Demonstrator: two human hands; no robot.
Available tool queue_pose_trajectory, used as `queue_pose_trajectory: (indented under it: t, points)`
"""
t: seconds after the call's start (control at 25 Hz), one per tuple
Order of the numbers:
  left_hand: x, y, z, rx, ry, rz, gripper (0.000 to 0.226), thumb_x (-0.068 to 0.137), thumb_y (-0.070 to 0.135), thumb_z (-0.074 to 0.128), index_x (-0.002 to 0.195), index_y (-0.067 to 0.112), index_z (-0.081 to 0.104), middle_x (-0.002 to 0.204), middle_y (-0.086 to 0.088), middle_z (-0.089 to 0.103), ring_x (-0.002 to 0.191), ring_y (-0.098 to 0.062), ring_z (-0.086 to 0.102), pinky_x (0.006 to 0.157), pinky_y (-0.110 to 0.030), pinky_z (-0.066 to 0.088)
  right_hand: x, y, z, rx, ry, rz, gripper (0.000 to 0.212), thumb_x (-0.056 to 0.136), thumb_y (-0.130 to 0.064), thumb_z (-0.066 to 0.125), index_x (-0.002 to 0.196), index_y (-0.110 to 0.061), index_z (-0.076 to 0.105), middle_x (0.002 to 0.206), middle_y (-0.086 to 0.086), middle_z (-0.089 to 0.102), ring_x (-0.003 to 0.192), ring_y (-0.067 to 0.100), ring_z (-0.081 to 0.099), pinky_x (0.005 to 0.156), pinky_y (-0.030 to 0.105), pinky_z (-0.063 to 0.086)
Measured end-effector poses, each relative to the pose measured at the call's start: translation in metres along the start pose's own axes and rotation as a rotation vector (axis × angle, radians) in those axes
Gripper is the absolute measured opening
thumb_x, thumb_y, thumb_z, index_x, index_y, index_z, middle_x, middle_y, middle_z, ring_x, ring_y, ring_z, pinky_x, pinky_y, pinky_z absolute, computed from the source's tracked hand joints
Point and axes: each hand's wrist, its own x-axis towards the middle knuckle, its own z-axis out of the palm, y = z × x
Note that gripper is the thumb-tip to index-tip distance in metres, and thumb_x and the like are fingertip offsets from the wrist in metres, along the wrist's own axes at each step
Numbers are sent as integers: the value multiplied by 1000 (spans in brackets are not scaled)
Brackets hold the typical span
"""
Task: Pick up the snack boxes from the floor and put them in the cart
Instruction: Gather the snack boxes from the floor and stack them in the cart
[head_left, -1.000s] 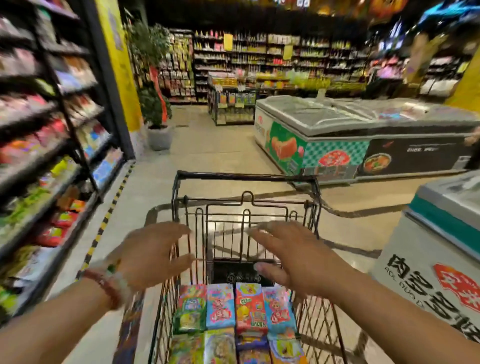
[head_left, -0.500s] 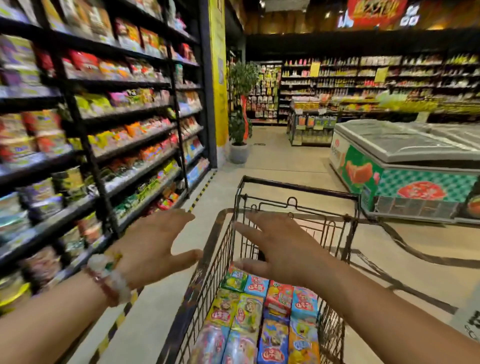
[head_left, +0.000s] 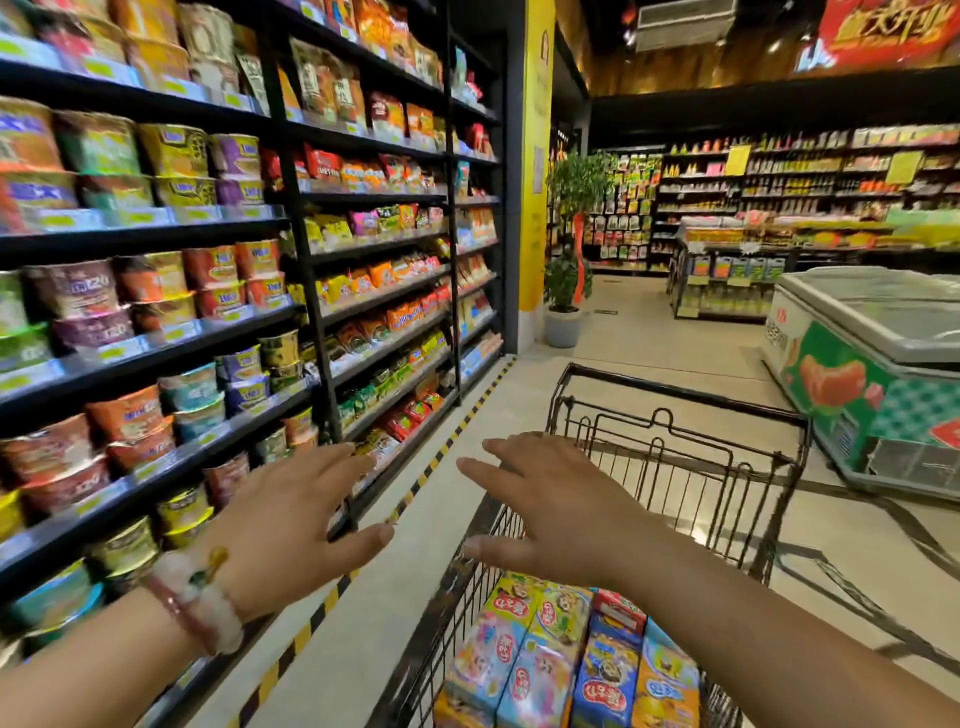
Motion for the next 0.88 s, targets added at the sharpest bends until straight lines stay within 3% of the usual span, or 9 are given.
queue_pose_trajectory:
  t: [0.12,0.32,0.44,0.56,0.76,0.88]
  points:
    - [-38,-19,-8,35,-33,-81,132,33,92,-28,149,39,9,157,14,7,144,-9,10,116,-34,13,10,-36,-4,-18,-13,-52,91,71,-83,14,151,-38,10,159,-3,9,145,17,5,116,35,1]
    - [-121,-67,-24,79,-38,-205,132,31,91,-29,148,42,7,156,16,7,143,-7,12,114,-30,15,26,-122,-10,-9,-43,-187,72,90,-69,32,151,-40,7,159,-5,6,144,15,1,116,34,0]
    - [-189,-99,-36,89,-74,-338,135,28,93,-27,148,41,7,157,16,4,144,-8,9,115,-31,13,38,-187,-8,7,-38,-308,73,88,-71,28,151,-40,10,159,-5,9,144,16,4,115,34,3]
    - [-272,-137,-47,144,-97,-486,134,28,88,-35,147,43,8,158,14,5,144,-11,11,115,-33,13,50,-269,4,30,-52,-451,89,72,-84,9,150,-41,8,159,-4,9,145,17,3,117,37,2]
    - [-418,-172,-75,182,-137,-747,132,32,92,-28,148,41,11,158,11,9,144,-11,11,114,-35,14,57,-410,20,83,-61,-714,73,89,-71,32,151,-41,5,161,-5,2,146,16,0,117,36,-1]
    - [-498,-184,-90,228,-134,-920,132,33,89,-33,148,41,12,158,10,12,144,-13,13,114,-37,14,53,-492,22,104,-74,-885,74,88,-71,28,151,-40,2,160,-7,0,146,14,-2,117,35,-6]
